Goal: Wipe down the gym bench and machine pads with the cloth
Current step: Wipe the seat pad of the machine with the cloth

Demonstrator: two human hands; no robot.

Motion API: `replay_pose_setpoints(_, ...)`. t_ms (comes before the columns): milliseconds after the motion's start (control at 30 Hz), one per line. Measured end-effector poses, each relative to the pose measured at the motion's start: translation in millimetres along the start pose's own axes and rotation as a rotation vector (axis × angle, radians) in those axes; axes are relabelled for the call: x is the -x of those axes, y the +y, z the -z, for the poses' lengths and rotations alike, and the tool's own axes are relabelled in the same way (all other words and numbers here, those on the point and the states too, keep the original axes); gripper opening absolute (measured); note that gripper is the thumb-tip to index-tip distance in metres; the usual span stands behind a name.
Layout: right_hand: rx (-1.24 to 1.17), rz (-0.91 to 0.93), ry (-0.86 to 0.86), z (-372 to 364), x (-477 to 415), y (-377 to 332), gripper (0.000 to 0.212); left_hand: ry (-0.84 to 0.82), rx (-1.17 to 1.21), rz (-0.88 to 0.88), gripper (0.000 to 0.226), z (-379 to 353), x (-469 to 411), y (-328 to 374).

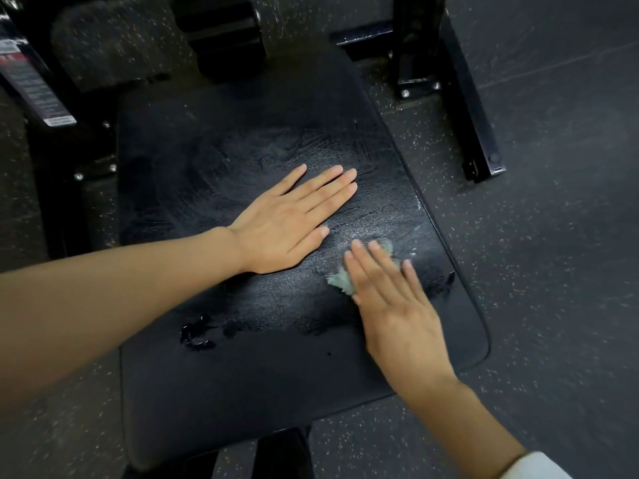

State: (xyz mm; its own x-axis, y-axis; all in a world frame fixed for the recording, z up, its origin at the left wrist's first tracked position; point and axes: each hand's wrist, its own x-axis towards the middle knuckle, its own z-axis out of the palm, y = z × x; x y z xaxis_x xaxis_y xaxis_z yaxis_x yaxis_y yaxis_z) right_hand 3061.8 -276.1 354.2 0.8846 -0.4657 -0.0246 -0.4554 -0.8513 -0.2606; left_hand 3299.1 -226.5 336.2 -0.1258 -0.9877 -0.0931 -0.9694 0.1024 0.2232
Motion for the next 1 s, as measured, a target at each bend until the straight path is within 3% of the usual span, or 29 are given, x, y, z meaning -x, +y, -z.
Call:
replay_pose_setpoints(200, 0.026, -0.125, -0.032, 13, 7, 52, 0.048, -0.004, 0.012, 0.001, 0.062, 0, -12, 6)
replay_pose_setpoints(400, 0.064, -0.113, -0.003, 5, -9, 51, 0.049, -0.008, 0.011, 0.012, 0.062, 1, -19, 7)
replay_pose_setpoints(533, 0.020, -0.097, 0.027, 1, -49, 53, 0.060, -0.011, 0.019, 0.014, 0.063, 1, -22, 7)
replay_pose_setpoints(633, -0.043, -0.082, 0.042, 1, -64, 56, 0.047, -0.012, 0.028, 0.019, 0.063, 1, -23, 6)
replay_pose_setpoints(1000, 0.013, -0.033, -0.045, 17, 4, 58, 0.049, -0.012, 0.040, 0.038, 0.063, 1, -25, 6)
